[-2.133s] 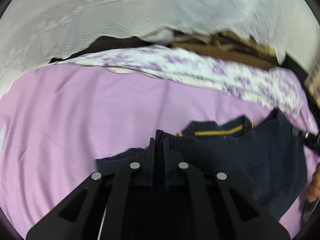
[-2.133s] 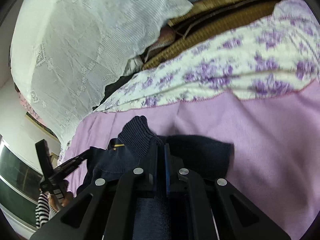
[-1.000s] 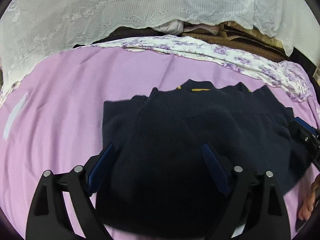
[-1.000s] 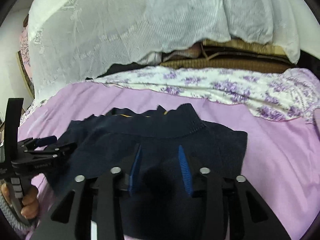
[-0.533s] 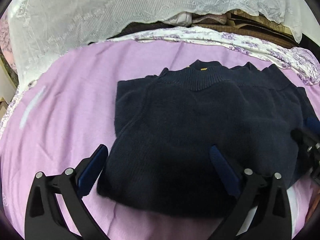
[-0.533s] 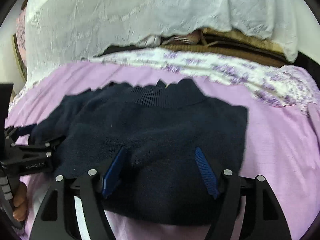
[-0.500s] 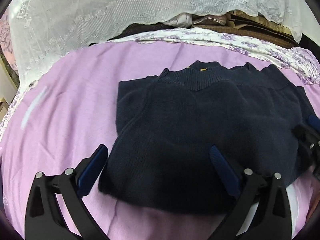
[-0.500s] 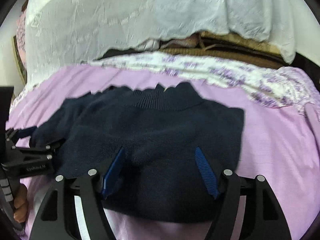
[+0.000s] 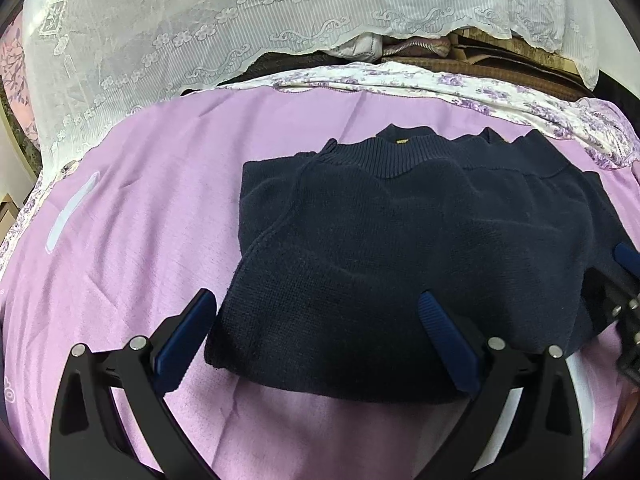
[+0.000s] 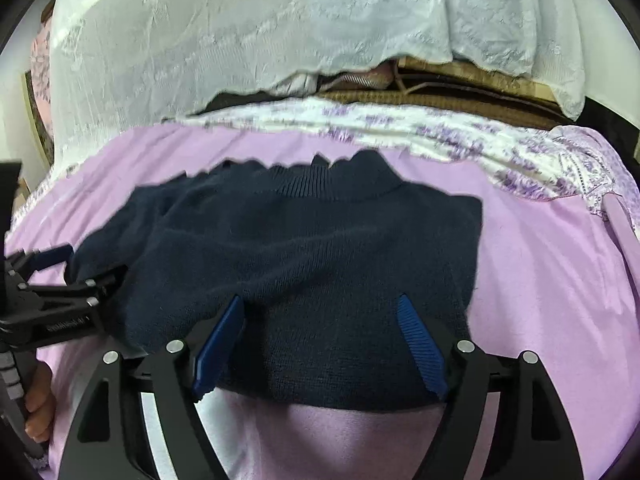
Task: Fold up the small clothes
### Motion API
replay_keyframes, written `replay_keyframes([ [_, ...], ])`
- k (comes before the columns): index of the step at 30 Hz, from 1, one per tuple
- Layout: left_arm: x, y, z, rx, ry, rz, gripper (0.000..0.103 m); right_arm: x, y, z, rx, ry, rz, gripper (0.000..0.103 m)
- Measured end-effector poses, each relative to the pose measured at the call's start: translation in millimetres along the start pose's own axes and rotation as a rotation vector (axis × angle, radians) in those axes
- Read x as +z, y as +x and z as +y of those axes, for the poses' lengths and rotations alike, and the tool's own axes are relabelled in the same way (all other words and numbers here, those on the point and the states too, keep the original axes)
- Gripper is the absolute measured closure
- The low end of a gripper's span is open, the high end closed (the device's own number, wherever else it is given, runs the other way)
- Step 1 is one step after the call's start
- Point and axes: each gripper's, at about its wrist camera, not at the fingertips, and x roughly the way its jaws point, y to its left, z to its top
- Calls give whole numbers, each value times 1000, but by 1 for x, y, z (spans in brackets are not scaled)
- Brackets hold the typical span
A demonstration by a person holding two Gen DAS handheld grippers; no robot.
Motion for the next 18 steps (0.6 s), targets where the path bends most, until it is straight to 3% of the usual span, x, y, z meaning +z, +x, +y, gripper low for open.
replay_keyframes([
  [3,1,-1,-1,1,5,-6,4,6,-12,-3,10,33,-62,23],
  [6,1,-1,-2,5,8,-12,4,14,-12,-2,17,37,-66,23],
  [12,3,2,-5,14,19,-15,4,29,6,3,14,47,-27,23],
  [16,3,6,-7,18,27,-5,4,20,41,7,-27,20,103,18],
  [18,3,8,-7,18,28,1,4,20,37,7,-21,22,86,18],
])
